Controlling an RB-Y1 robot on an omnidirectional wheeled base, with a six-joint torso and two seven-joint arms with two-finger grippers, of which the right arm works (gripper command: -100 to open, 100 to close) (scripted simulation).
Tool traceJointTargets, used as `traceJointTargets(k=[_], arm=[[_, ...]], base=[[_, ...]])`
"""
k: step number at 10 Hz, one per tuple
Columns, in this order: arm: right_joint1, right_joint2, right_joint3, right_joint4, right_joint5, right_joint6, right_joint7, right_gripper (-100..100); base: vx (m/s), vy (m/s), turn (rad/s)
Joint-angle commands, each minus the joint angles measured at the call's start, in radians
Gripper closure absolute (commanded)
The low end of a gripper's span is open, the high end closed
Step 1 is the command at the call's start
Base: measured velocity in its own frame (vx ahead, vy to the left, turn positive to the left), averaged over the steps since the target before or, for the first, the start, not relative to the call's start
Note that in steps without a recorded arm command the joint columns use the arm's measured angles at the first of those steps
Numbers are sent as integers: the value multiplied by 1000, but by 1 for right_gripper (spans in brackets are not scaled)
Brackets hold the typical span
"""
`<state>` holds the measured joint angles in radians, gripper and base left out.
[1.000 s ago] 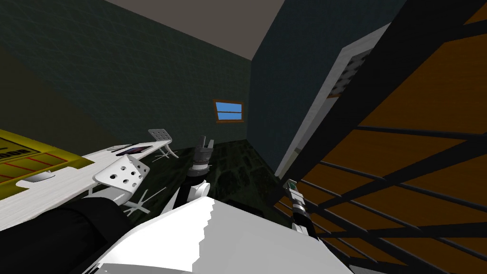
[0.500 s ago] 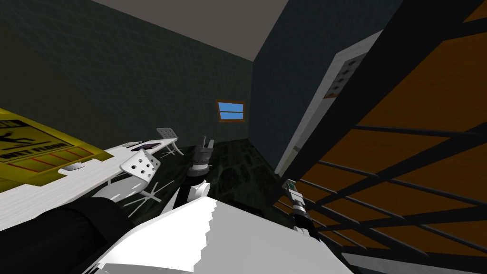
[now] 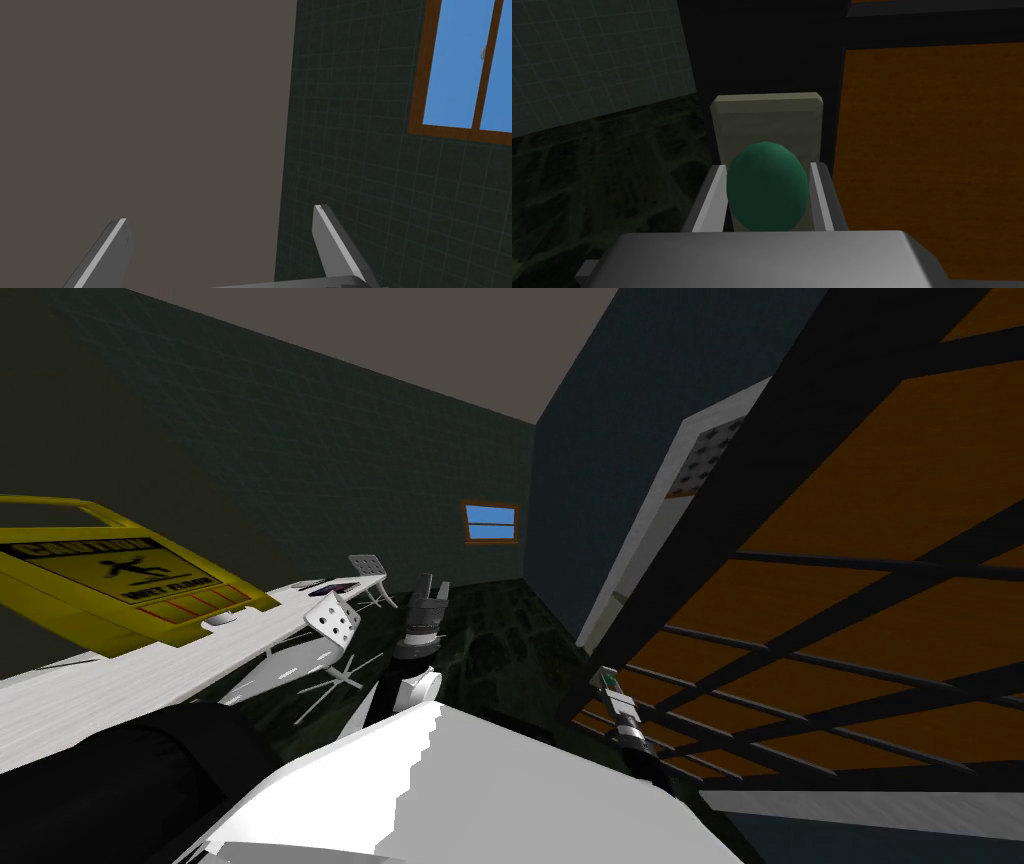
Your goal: Pull the door open
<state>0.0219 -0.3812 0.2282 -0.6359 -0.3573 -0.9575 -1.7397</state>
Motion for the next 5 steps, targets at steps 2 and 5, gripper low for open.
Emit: traceJointTargets(k=[2,5], arm=[[2,-4,11,0,7,-7,-9,100],[32,-35,41,3,23,-55,-49,100]], base=[[-142,-34,19],[-165,-39,120]])
